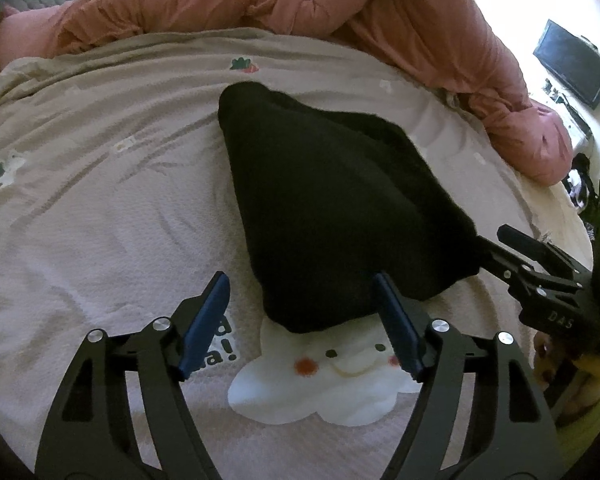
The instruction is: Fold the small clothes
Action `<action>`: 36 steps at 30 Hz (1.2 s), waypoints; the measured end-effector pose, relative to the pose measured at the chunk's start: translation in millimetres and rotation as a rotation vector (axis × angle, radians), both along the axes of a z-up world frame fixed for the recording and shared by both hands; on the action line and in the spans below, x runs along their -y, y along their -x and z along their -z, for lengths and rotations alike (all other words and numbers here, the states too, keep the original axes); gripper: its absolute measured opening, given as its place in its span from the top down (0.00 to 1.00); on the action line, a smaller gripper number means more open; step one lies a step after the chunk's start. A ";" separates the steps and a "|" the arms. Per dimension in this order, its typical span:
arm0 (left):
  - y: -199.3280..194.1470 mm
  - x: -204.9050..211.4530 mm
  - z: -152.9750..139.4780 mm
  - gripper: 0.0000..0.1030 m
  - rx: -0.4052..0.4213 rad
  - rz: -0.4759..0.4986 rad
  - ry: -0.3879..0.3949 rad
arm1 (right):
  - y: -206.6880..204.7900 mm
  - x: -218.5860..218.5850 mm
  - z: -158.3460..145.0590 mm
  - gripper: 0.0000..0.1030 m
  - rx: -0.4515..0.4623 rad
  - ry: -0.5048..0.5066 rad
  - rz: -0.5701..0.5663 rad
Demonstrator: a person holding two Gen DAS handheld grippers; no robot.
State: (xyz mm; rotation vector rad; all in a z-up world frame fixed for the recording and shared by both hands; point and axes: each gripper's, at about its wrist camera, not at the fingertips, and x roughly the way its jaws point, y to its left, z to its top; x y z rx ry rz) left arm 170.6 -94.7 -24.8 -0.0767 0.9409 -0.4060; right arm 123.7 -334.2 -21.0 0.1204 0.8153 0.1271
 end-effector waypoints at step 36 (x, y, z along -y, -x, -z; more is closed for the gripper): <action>91.4 -38.3 -67.2 0.09 0.244 -0.091 -0.064 | 96.5 -17.3 -71.0 0.05 0.265 0.055 0.006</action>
